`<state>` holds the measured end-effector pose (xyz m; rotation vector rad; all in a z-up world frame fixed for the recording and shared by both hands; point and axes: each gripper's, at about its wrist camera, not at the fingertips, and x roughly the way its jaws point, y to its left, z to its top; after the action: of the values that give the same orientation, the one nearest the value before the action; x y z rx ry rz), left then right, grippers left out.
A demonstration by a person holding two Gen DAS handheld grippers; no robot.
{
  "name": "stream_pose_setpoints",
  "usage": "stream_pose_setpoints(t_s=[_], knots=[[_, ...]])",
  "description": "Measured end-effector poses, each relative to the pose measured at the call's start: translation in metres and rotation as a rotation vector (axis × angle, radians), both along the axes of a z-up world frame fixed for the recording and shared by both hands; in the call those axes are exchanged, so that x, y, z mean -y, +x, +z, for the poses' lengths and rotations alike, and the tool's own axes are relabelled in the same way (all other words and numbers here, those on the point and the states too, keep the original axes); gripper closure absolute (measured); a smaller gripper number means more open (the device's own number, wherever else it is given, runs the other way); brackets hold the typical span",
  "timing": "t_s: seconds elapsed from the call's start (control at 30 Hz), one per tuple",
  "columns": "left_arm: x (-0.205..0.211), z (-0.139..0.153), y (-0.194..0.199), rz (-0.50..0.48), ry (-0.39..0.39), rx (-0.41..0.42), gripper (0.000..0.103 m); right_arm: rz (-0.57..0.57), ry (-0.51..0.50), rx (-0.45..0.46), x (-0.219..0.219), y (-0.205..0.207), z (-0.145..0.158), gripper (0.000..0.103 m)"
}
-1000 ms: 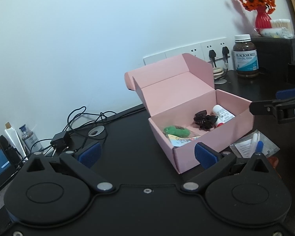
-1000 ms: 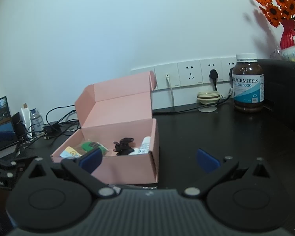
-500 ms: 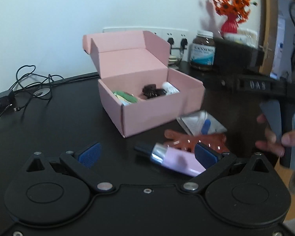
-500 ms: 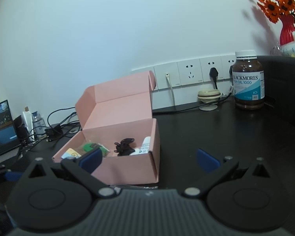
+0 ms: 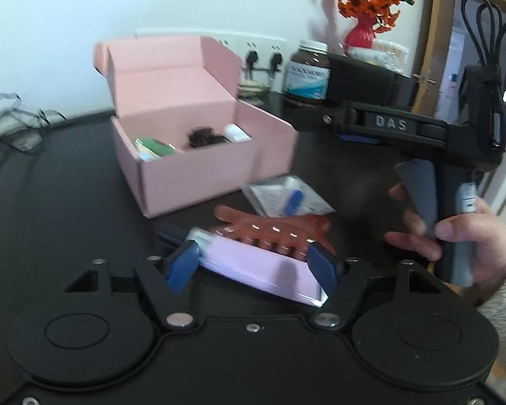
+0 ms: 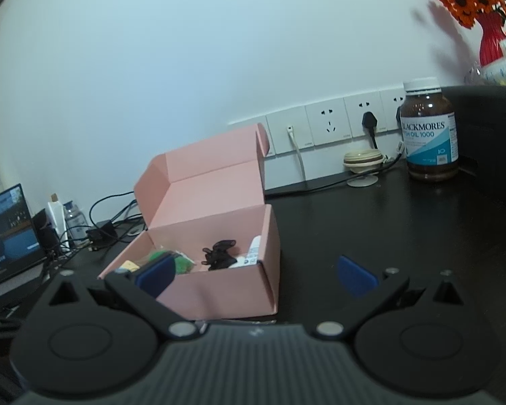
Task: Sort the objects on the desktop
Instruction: 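Lower the left gripper around the lavender tube's black-capped end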
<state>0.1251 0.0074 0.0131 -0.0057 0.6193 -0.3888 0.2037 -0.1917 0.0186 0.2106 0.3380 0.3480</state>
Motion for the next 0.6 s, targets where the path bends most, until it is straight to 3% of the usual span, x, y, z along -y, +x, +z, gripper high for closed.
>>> stream_pose_setpoints(t_s=[0.4, 0.5, 0.6], knots=[[0.009, -0.007, 0.006, 0.025, 0.056, -0.029, 0.026, 0.013, 0.011, 0.010, 0.000, -0.001, 0.000, 0.001], [0.002, -0.006, 0.009, 0.038, 0.053, -0.032, 0.034, 0.011, 0.022, 0.008, 0.002, -0.001, 0.000, 0.001], [-0.005, -0.006, 0.010, 0.053, 0.072, -0.038, 0.036, 0.010, 0.030, 0.006, 0.003, -0.001, -0.001, 0.001]])
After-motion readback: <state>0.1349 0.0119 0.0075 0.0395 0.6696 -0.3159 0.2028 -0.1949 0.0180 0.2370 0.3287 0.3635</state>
